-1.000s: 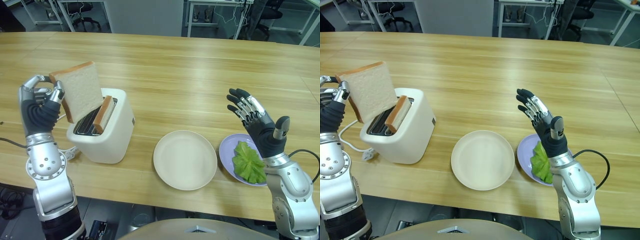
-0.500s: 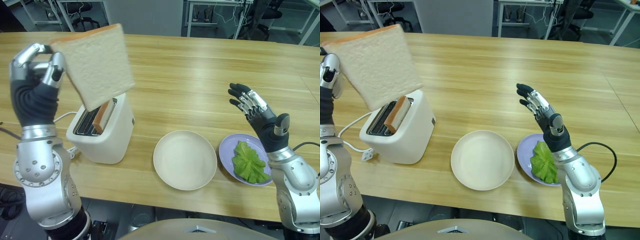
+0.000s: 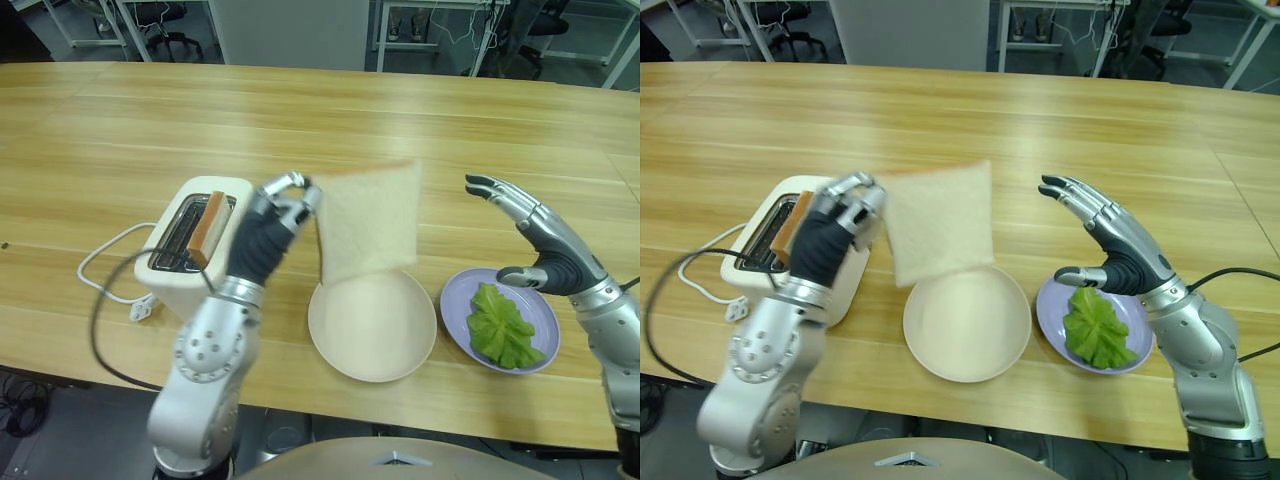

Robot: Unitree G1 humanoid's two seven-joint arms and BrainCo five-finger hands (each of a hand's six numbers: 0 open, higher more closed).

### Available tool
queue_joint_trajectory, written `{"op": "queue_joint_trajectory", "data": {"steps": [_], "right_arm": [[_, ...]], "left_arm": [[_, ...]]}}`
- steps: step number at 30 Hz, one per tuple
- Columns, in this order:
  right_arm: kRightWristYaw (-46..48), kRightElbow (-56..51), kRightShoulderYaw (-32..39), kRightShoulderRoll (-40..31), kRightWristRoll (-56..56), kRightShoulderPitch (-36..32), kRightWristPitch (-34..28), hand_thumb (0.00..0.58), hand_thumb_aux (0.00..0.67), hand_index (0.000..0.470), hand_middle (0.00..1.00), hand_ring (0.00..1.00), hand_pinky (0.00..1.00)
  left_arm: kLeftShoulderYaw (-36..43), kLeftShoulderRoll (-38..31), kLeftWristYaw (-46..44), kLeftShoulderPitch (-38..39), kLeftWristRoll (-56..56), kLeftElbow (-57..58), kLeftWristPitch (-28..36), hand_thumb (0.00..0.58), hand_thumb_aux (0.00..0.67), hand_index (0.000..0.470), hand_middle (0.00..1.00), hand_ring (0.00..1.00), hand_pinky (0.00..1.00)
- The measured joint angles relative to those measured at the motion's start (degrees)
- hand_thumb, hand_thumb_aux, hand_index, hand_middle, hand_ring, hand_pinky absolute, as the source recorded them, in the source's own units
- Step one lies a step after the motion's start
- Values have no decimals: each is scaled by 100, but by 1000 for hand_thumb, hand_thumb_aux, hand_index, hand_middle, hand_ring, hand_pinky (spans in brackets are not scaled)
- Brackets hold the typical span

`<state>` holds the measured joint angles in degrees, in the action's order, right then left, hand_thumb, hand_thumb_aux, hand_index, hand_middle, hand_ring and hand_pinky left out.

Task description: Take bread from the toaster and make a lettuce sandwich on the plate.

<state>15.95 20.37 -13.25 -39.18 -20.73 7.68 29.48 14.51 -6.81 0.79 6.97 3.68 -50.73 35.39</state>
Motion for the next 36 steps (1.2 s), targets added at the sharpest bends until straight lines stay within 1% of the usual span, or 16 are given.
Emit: {"op": "queue_joint_trajectory", "data": {"steps": [2,5,8,10,16,24,28,29,30,31,32,33,34,35,36], "right_arm": [[-116,-293,-39,-310,-554,0,203,0,0,0,0,0,0],[-306,-765,-41,-731,-1273,38,350,0,0,0,0,0,0],[-661,-1473,20,-1210,-2040,40,444,0,0,0,0,0,0],[-932,-1874,101,-1375,-2348,29,542,0,0,0,0,0,0],[-1918,-3266,722,-1758,-2850,-179,1153,0,0,0,0,0,0],[-3596,-5054,1694,-2282,-3556,-605,2009,0,0,0,0,0,0],[-4182,-5579,2181,-2349,-3845,-829,2169,0,0,0,0,0,0],[-4259,-5663,2276,-2355,-3909,-875,2185,14,8,5,0,0,0],[-4356,-5749,2397,-2356,-3953,-952,2193,14,8,5,0,0,0],[-4459,-5851,2510,-2355,-4009,-1036,2194,83,50,34,0,0,0],[-4525,-5938,2615,-2355,-4073,-1107,2190,124,76,52,0,0,0],[-4613,-6067,2756,-2352,-4136,-1217,2178,156,97,67,0,0,0],[-4654,-6126,2820,-2351,-4146,-1245,2169,194,123,85,0,0,0],[-4707,-6217,2937,-2344,-4160,-1314,2155,198,126,87,0,0,0],[-4754,-6300,3041,-2318,-4188,-1401,2122,198,126,87,0,0,0]], "left_arm": [[296,-30,22,246,-175,324,-180,580,670,460,1000,1000,1000],[599,-92,20,492,-388,829,-456,580,670,460,1000,1000,1000],[779,-185,3,685,-611,1450,-764,580,670,460,1000,1000,1000],[808,-241,-12,759,-720,1810,-890,580,670,460,1000,1000,1000],[842,-336,-25,751,-1058,2592,-1211,580,670,460,1000,1000,1000],[921,-496,-41,354,-1702,3190,-1334,580,670,460,1000,1000,1000],[1028,-530,-36,240,-2090,3302,-1334,580,670,460,1000,1000,1000],[1084,-539,-35,203,-2180,3338,-1334,575,607,417,1000,1000,1000],[1128,-553,-31,190,-2298,3370,-1335,575,607,417,1000,1000,1000],[1193,-578,-29,157,-2430,3419,-1334,104,63,43,1000,1000,1000],[1252,-607,-30,132,-2548,3453,-1334,0,0,0,941,941,941],[1337,-649,-29,128,-2720,3471,-1331,0,0,0,824,824,824],[1382,-655,-30,128,-2795,3486,-1331,0,0,0,627,627,627],[1432,-691,-29,128,-2932,3503,-1324,0,0,0,486,486,486],[1494,-712,-28,127,-3093,3504,-1312,0,0,0,486,486,486]]}}
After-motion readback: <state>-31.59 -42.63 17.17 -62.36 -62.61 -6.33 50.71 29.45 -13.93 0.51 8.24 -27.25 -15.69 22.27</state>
